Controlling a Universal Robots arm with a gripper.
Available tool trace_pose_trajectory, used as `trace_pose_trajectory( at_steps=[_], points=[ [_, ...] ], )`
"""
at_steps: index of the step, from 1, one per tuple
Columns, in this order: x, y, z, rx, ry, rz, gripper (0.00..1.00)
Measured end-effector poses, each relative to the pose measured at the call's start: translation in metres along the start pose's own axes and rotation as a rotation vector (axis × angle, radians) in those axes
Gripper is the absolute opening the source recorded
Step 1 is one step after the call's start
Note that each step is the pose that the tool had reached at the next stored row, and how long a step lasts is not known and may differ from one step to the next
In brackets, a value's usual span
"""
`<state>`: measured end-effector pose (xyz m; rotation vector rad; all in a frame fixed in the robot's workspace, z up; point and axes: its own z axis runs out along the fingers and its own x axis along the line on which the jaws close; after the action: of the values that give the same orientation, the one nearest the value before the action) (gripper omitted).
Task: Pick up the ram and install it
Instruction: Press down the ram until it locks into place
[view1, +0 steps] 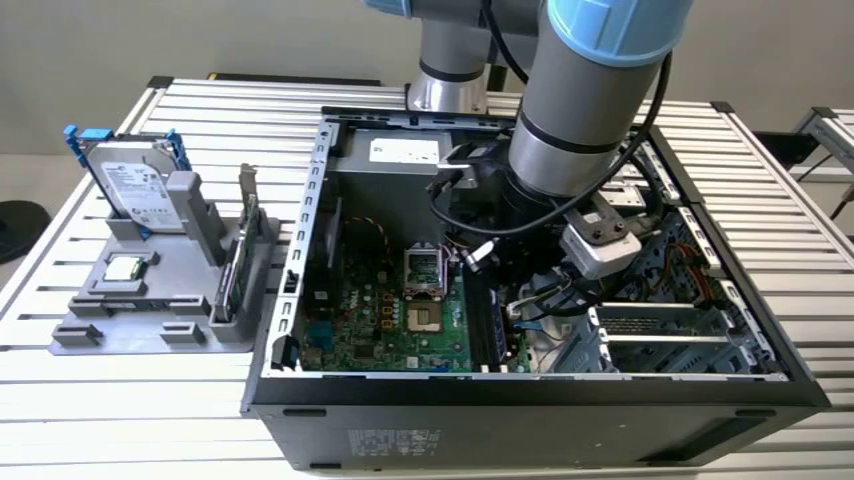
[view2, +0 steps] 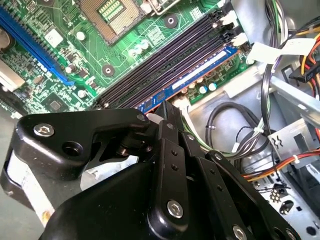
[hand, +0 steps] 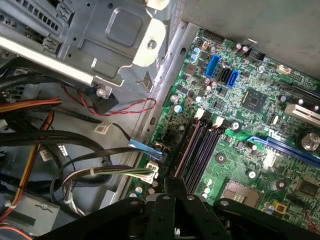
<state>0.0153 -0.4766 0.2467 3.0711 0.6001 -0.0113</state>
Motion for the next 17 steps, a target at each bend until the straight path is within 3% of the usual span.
trace_pose_trajectory(
  at_steps=[17],
  points=[
    [0.0,0.0,-0.0002,-0.0015,0.0013,-0.134,0.0]
  ],
)
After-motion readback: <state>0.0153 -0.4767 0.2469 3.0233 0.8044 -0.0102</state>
